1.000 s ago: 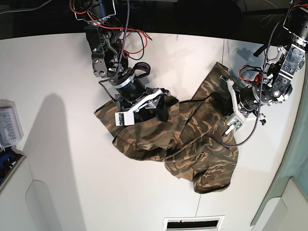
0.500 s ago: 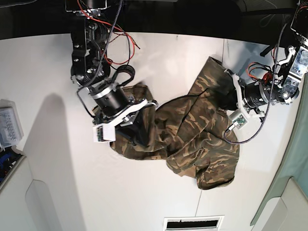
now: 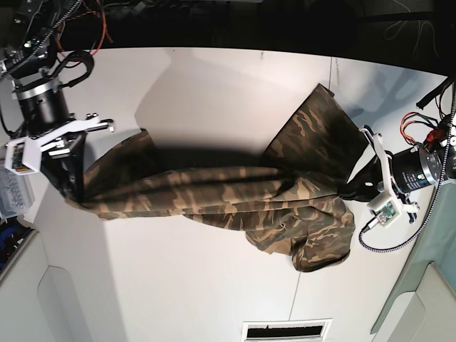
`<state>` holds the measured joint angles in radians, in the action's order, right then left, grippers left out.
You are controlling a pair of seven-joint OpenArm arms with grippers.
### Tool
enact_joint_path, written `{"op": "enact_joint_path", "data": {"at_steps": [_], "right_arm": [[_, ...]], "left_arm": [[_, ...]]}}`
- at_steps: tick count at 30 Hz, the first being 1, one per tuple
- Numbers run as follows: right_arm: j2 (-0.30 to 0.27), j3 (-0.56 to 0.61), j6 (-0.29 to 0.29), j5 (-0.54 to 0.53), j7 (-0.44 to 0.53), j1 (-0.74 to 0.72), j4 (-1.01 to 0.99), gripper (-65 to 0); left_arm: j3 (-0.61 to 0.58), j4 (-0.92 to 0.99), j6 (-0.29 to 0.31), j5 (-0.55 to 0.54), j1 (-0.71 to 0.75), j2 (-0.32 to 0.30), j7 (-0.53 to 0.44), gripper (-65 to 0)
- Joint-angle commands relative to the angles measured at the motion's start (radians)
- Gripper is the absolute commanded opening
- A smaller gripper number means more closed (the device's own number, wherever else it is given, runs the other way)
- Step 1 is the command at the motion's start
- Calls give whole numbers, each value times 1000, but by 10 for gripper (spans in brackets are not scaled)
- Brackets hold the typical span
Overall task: Layout the t-shirt on the table in an organized manner, then fold the t-shirt properly
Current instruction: 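Lift the shirt and pull the grippers apart to stretch it out, then release the shirt and move the right gripper to its middle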
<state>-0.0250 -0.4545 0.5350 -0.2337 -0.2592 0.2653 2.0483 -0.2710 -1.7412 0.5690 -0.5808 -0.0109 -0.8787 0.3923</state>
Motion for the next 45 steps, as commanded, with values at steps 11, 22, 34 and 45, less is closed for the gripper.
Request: {"op": "enact_joint_path", "data": {"at_steps": [11, 22, 34, 45], "right_arm": [[-148, -307, -8, -178, -54, 32, 19, -650], [-207, -335, -8, -201, -72, 29, -16, -650], [-208, -335, -7, -264, -93, 59, -423, -650], [-198, -335, 46, -592, -243, 33, -486, -529]], "left_arm": [[252, -190, -6, -140, -17, -25, 128, -650], [311, -287, -3, -179, -14, -24, 195, -650], [311, -287, 129, -345, 410, 58, 310, -650], [311, -286, 129, -346, 459, 220, 268, -468]]}}
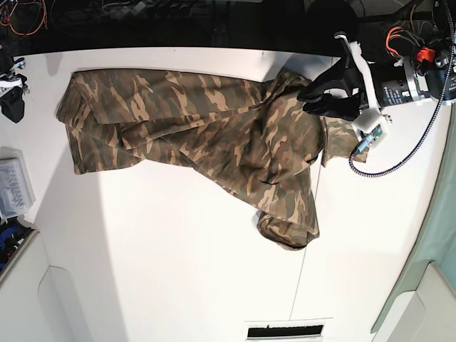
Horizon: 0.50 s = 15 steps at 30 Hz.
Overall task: Layout the t-shirt on the table in an organized manner, then fold the t-shirt properly
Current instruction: 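Release the shirt and move the right gripper to its middle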
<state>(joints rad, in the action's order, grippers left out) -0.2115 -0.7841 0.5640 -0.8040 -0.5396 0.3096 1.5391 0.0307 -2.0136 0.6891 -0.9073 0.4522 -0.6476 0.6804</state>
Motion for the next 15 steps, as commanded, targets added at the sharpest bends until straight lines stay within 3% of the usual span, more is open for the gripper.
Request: {"op": "enact_joint_path", "data": {"at_steps": [1, 3, 6, 11, 15], "right_arm": [[0, -6, 21, -62, -21, -24, 42, -477], [38, -3, 29, -110, -122, -42, 94, -419], [101, 58, 35, -135, -165, -45, 175, -414], [193, 292, 35, -55, -134, -46, 211, -414], [261, 501, 31, 97, -24, -48, 211, -414]], "left_arm": [[9, -14, 9, -19, -3, -6, -22, -468], [9, -14, 9, -10, -3, 0, -18, -468], [9, -14, 9, 24, -3, -1, -19, -468], [24, -14, -103, 132, -3, -1, -64, -468], [121, -14, -121, 125, -3, 4, -141, -468]]}}
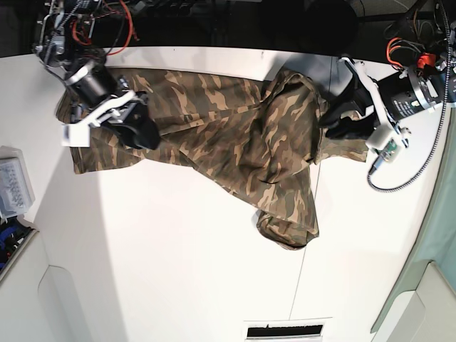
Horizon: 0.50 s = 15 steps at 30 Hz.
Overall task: Layout the t-shirt on the table in an organized manner, then fold the t-shirt properly
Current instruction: 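Release the shirt and move the right gripper to its middle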
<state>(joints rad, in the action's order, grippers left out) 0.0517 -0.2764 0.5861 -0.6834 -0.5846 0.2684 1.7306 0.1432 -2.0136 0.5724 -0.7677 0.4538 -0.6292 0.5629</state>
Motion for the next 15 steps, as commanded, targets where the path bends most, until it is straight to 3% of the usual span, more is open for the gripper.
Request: {"op": "enact_joint_path", "data": {"at_steps": [1, 6, 8, 11, 13, 15], "right_arm": [[10, 39, 8, 10, 47, -12, 19, -414], [58, 253, -42, 266, 149, -99, -1, -414], [68, 326, -100, 372, 194, -162, -35, -414], [68, 412, -240, 494, 249, -277, -124, -413], [68, 440, -299, 551, 256, -364, -203, -378], [68, 447, -306, 580, 256, -447, -296, -312]], "left_arm": [[47, -14, -4, -26, -5, -8, -40, -468], [142, -14, -5, -79, -11, 21, -43, -468], [128, -11, -5, -76, -10, 34, -43, -439], [84, 18, -19, -58, -13, 63, -57, -328], [44, 52, -51, 3, -26, 92, -84, -319], [4, 106, -88, 58, -60, 128, -96, -319]]}}
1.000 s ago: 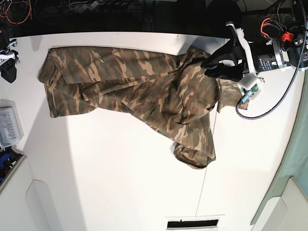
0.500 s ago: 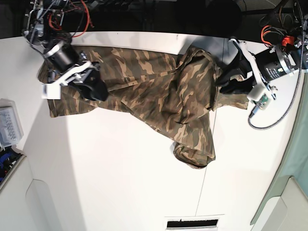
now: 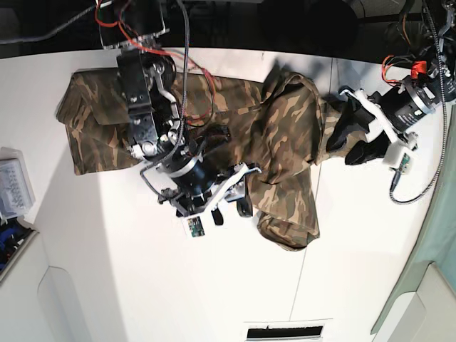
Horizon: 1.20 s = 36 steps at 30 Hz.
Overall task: Layout the t-shirt on the table in an organized manner, then fold the t-shirt properly
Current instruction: 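Release the shirt and move the right gripper to its middle, then grasp the shirt body with both grippers and lift it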
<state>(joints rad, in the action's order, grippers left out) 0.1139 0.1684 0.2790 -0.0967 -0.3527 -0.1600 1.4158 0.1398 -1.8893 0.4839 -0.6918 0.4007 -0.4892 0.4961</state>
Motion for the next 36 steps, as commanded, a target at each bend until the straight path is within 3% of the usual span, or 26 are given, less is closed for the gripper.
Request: {"op": "enact_joint_path", "data": {"at_steps": [1, 9, 10, 12, 14, 17, 23, 26, 29, 33, 36], "right_arm": [[5, 2, 1, -2, 23, -55, -31, -283], [6, 4, 49, -17, 24, -201, -404, -269], [6, 4, 49, -16, 26, -200, -422, -279], [6, 4, 49, -16, 30, -194, -441, -385], [6, 4, 52, -20, 31, -190, -443, -522], [12, 4, 92, -26, 52, -192, -441, -650], [-1, -13, 91, 3, 54, -191, -336, -650], [-3, -58, 91, 19, -8, -190, -208, -650], [-3, -122, 91, 13, -70, -183, -66, -650], [-2, -156, 93, -109, -148, -182, 4, -650], [9, -135, 156, -180, -141, -169, -25, -628]], "left_arm": [[-10, 14, -7, -4, -28, 6, -29, -319], [-93, 252, -8, 43, -153, 82, -29, -319], [-97, 267, -8, 41, -158, 86, -29, -319], [-106, 284, -8, 42, -163, 96, -29, -334], [-119, 287, -8, 43, -163, 95, -29, -448], [-135, 287, -8, 77, -162, 95, -29, -647], [-121, 267, -6, 82, -170, 51, -33, -650], [-85, 204, 39, 54, -163, 2, -19, -650], [-34, 120, 44, -22, -147, -45, 16, -650], [33, 28, 60, -113, -126, -74, 70, -650], [51, -6, 64, -145, -102, -73, 77, -650]]}}
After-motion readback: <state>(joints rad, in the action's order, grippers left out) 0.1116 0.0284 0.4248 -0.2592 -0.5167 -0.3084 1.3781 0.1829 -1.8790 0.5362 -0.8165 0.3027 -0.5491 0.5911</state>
